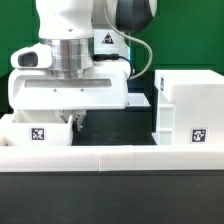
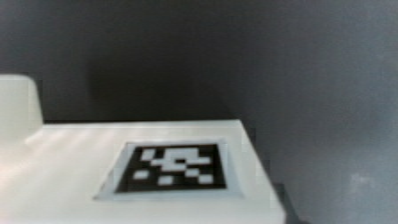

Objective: Assemble drawer

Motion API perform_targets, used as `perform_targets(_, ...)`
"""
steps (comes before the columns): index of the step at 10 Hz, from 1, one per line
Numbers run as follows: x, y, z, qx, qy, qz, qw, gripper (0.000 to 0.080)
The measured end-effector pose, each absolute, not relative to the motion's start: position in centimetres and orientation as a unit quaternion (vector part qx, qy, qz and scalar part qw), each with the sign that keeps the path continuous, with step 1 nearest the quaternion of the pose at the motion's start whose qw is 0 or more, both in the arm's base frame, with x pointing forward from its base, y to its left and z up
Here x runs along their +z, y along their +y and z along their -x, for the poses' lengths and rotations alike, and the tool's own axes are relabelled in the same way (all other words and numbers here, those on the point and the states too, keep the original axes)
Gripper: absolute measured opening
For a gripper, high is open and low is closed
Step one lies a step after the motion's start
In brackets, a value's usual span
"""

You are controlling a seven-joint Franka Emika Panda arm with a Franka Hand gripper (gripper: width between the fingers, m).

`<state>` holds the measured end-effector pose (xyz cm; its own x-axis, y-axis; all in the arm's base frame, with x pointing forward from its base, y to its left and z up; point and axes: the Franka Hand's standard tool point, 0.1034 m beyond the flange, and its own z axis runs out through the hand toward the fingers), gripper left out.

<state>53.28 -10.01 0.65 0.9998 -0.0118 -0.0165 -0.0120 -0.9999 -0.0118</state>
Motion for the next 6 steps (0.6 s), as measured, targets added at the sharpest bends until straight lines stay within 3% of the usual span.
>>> perform_targets(4,2.9,-9.4,-53.7,0.012,-0.062,0.998,0.014,0.0041)
perform_targets(6,2.6,-9.4,-53.6,0.013,-0.075,0.997,0.013,0.0041)
